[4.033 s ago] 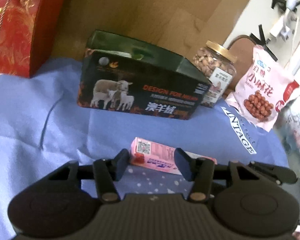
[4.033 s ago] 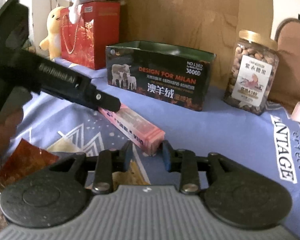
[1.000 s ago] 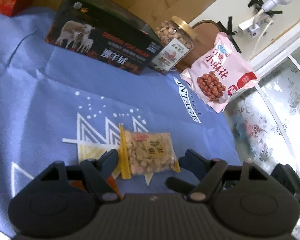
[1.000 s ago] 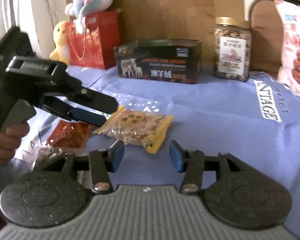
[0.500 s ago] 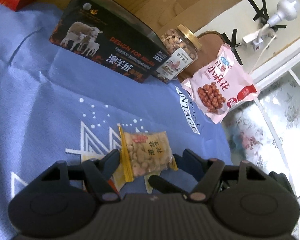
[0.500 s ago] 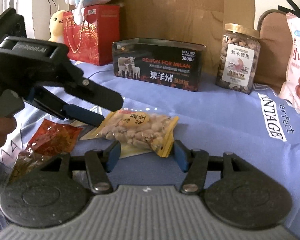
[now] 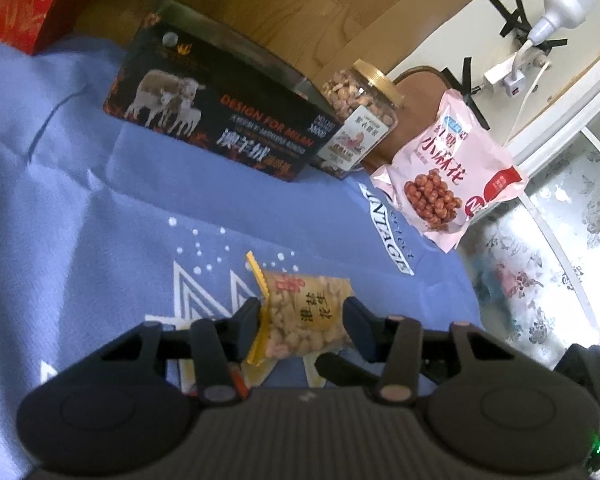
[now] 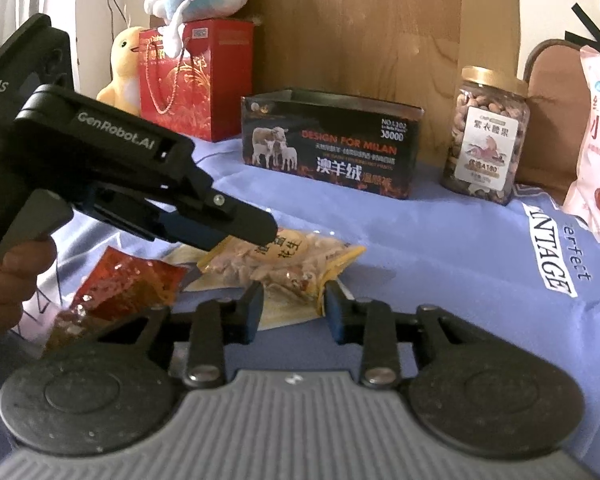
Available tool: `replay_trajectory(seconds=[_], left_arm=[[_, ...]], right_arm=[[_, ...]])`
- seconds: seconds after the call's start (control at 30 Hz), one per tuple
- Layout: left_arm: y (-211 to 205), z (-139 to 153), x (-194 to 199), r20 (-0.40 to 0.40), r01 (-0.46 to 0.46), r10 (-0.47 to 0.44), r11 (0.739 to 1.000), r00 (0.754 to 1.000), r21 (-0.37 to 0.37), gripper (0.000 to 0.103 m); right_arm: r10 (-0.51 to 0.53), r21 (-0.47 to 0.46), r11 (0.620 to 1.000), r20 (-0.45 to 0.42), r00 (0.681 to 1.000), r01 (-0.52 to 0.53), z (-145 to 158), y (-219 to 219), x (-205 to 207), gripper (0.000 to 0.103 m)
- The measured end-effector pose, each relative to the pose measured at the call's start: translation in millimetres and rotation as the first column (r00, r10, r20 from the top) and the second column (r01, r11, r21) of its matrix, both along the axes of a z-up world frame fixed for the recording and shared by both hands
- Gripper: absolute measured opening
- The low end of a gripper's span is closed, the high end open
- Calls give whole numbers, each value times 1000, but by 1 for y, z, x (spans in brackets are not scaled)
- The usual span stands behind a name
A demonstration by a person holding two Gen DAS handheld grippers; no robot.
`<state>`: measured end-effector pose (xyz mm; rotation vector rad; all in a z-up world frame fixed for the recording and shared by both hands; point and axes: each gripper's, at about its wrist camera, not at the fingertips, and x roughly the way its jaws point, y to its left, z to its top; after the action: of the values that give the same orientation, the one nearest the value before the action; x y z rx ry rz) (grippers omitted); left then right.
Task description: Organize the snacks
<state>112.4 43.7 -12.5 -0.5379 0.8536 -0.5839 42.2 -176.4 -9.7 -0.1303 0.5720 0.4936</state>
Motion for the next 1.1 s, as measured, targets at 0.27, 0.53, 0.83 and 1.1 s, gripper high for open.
replay_trajectory(seconds=[0.27,0.53,0.83,1.1], left_arm=[[7,-8,6,-30,-17,16,1000,999,-22,47],[1,-7,2,2,-8,8,1000,1000,1,49],[6,5,-2,30,-21,21,1000,999,-12,46],[10,22,-4,70,-35,36,999,997,-25,46]], right_arm=[[25,-2,1000,-35,999,-25,-5,4,5,37],[32,6,999,-43,999,-32,-6,5,7,40],[26,34,999,12,1000,-27,4,3,2,29],[31,56,998,59,998,-34,15,4,1,29]])
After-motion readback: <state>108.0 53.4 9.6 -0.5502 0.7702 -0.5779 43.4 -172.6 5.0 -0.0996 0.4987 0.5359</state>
